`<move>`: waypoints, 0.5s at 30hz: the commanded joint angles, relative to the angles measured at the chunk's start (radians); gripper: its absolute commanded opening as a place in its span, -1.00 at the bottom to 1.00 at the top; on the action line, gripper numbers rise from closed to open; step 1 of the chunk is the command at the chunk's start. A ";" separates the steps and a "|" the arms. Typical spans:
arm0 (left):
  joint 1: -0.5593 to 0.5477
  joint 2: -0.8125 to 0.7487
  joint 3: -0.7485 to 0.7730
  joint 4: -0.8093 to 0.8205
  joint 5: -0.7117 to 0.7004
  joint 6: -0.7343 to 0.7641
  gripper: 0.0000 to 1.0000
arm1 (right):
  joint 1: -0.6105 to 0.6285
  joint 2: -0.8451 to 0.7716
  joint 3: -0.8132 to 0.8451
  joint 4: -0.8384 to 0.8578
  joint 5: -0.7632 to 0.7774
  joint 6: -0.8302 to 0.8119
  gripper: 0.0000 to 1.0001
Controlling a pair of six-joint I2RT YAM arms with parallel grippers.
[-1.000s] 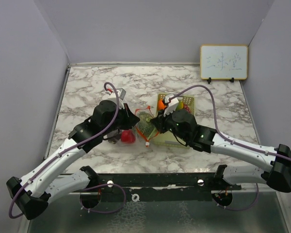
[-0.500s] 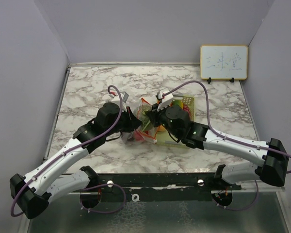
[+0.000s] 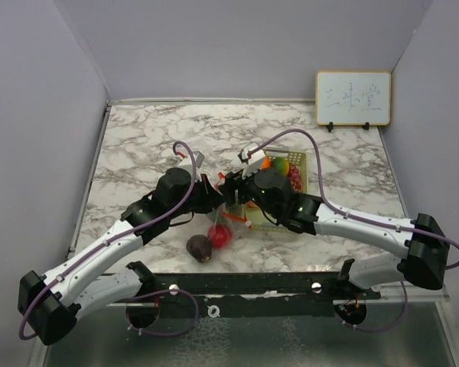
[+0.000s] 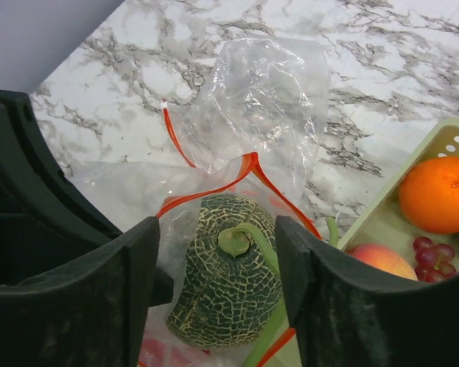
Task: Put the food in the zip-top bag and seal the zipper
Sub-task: Place the fake fruit in the zipper food storage bag.
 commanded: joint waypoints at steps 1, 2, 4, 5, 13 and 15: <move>0.001 -0.020 -0.019 0.076 0.022 -0.020 -1.00 | 0.006 -0.098 -0.014 -0.028 -0.020 -0.017 0.30; 0.001 -0.020 -0.022 0.076 0.022 -0.022 -1.00 | 0.006 -0.118 -0.016 -0.040 -0.017 -0.016 0.36; 0.001 -0.022 -0.027 0.072 0.023 -0.024 -1.00 | 0.006 -0.156 -0.018 -0.082 0.018 0.004 0.40; 0.001 -0.024 -0.028 0.069 0.025 -0.024 -1.00 | 0.006 -0.177 -0.019 -0.128 0.057 0.022 0.42; 0.001 -0.116 0.049 0.000 -0.010 -0.004 -1.00 | -0.008 -0.236 -0.042 -0.382 0.265 0.141 0.03; 0.001 -0.136 0.077 -0.020 -0.029 0.007 -1.00 | -0.018 -0.240 -0.061 -0.395 0.245 0.161 0.01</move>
